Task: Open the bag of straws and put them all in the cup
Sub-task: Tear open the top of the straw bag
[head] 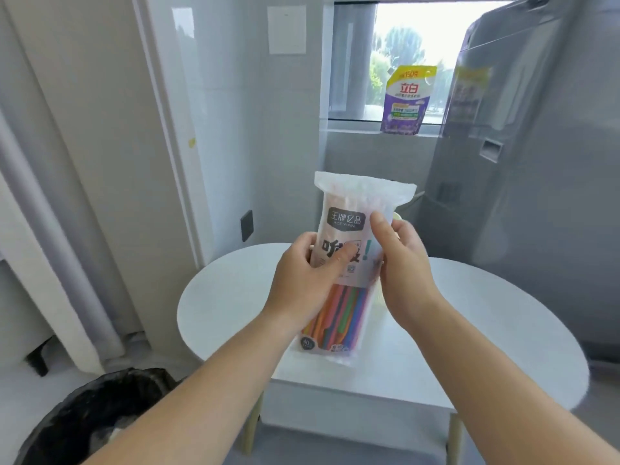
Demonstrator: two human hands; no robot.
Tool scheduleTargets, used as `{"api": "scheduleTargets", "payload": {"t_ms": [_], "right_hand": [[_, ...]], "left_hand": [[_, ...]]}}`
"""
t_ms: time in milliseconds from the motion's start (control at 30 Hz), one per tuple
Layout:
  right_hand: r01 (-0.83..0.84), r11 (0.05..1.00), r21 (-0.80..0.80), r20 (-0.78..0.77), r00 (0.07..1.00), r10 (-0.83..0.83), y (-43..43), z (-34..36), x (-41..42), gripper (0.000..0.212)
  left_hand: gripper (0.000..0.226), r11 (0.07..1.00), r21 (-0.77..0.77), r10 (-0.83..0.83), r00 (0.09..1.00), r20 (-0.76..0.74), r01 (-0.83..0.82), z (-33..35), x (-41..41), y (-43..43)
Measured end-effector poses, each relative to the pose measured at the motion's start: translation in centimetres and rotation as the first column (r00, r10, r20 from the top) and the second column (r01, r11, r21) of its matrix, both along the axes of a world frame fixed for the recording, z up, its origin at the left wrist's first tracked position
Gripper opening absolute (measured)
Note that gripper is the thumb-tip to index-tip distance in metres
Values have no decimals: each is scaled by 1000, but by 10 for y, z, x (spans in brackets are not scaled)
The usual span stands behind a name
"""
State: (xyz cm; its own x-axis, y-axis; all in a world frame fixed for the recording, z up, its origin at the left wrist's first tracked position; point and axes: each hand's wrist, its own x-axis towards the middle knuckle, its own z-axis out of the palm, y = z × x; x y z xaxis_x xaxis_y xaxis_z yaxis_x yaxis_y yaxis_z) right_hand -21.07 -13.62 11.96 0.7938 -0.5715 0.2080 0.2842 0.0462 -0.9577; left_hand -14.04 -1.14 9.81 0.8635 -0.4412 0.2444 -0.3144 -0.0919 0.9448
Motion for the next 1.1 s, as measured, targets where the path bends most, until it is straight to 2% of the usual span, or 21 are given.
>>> {"api": "scheduleTargets", "payload": {"t_ms": [67, 167, 233, 333, 433, 533, 667, 733, 833, 933, 1000, 1100], "right_hand": [[22, 997, -72, 21, 1000, -20, -5, 6, -5, 27], [35, 988, -148, -9, 999, -37, -9, 6, -10, 29], [58, 987, -148, -15, 998, -61, -11, 1, -9, 25], [62, 979, -193, -5, 998, -64, -9, -7, -6, 26], [20, 978, -208, 25, 1000, -15, -5, -13, -5, 18], [-99, 973, -208, -5, 995, 101, 5, -16, -6, 24], [-257, 952, -165, -60, 966, 251, 14, -16, -10, 37], [-241, 961, -137, -57, 970, 235, 15, -16, -11, 37], [-192, 972, -132, -45, 981, 188, 18, -20, -13, 20], [-177, 971, -161, -51, 984, 171, 20, -24, -14, 10], [-181, 976, -117, -38, 983, 178, 21, -26, -14, 12], [-214, 975, -54, -21, 977, 213, 21, -24, -14, 26]], "left_hand": [[26, 1000, -22, -5, 1000, 14, 6, 2, -3, 0], [27, 999, -19, 32, 999, 17, -31, 1, 4, 3], [40, 997, 23, 74, 997, 35, -75, -2, 7, 3], [58, 974, 87, 197, 969, 146, -211, -8, 10, 3], [40, 957, 26, 279, 943, 184, -288, -2, 9, 6], [26, 974, -69, 223, 969, 103, -217, 3, 6, 9], [26, 988, -140, 51, 997, -64, -59, 4, -7, 17], [22, 991, -132, 18, 996, -89, -30, 3, -9, 23], [18, 993, -115, -8, 995, -97, -3, 1, -10, 30], [26, 990, -137, -41, 995, -91, 28, -2, -10, 35], [30, 989, -138, -57, 996, -72, 47, -3, -8, 38], [34, 990, -111, -95, 994, -49, 89, -3, -7, 43]]}}
